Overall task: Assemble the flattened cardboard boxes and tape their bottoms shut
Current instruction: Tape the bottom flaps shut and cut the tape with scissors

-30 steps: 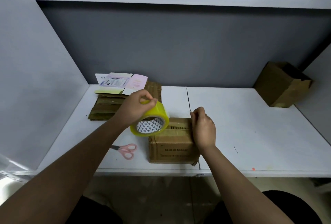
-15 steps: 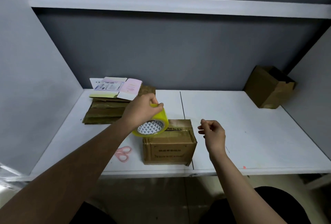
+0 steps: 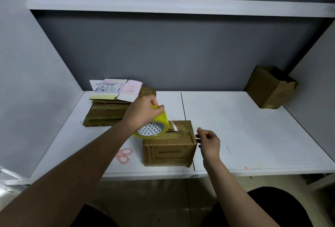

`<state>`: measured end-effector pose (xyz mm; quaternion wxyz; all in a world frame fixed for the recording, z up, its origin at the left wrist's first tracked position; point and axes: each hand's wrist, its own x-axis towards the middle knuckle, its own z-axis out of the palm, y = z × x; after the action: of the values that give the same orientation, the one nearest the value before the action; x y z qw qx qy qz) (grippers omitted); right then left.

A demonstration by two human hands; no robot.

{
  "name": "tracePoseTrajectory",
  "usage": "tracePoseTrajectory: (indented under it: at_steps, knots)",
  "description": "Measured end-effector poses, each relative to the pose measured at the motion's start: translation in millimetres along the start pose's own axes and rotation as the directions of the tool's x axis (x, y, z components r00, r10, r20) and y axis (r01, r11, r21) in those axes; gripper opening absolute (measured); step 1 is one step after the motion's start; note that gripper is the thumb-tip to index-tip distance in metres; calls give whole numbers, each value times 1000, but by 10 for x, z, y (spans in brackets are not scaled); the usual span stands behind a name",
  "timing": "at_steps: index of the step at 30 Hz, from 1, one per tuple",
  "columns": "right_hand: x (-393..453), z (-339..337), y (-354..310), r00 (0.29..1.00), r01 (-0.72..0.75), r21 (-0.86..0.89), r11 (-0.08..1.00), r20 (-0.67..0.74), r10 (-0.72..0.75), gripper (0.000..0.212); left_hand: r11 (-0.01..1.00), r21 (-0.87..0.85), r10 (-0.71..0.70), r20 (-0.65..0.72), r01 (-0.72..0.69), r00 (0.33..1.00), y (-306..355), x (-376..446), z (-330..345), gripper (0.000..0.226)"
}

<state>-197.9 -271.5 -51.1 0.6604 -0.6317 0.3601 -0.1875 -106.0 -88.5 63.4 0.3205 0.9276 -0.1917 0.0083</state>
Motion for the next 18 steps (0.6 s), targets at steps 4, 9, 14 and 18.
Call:
tracePoseTrajectory:
  at_steps: [4, 9, 14, 18]
  knots:
    - [13, 34, 32, 1000, -8, -10, 1000, -2, 8, 19, 1000, -17, -6, -6, 5, 1000, -19, -2, -7, 24]
    - [4, 78, 80, 998, -61, -26, 998, 17, 61, 22, 1000, -14, 1, -9, -1, 1000, -13, 0, 13, 25]
    - [12, 53, 65, 981, -175, 52, 983, 92, 170, 24, 1000, -14, 6, -26, -7, 1000, -10, -11, 31, 26]
    - [21, 96, -17, 958, -265, 32, 964, 123, 260, 18, 1000, -4, 13, -40, -13, 999, 8, -16, 31, 26]
